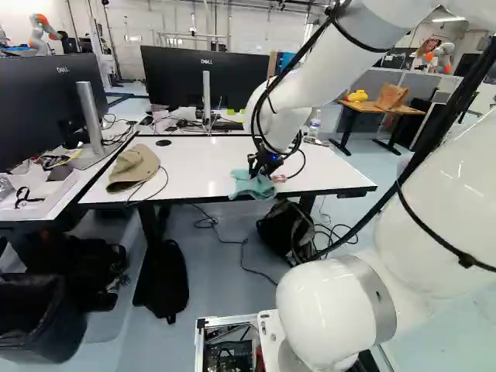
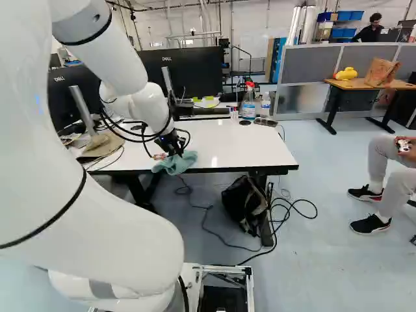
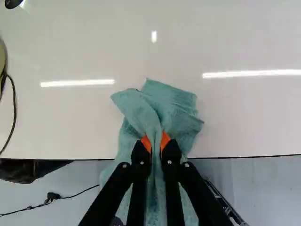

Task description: Clean the table with the green towel

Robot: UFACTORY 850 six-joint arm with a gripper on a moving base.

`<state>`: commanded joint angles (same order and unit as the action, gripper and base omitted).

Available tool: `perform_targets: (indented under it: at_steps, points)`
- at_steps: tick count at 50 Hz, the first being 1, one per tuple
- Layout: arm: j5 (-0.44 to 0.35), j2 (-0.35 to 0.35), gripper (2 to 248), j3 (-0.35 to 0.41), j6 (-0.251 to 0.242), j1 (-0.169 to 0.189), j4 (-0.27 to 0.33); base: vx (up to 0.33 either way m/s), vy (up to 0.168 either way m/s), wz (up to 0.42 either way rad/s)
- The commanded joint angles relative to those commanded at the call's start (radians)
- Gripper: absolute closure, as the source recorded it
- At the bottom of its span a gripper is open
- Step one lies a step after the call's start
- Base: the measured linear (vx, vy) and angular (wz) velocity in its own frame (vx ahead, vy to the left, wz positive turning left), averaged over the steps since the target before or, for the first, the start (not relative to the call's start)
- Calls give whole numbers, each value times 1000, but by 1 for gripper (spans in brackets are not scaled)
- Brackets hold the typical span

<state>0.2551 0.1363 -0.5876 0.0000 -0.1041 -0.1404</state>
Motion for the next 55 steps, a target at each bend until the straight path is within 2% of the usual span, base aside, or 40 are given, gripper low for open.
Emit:
perform_targets:
  at_steps: [8, 28, 55]
  points:
    - [0, -29, 209, -7, 0, 0, 0, 0, 0, 0]
    - [0, -34, 209, -11, 0, 4, 0, 0, 0, 0]
    - [0, -129, 209, -105, 0, 91, 0, 0, 0, 0]
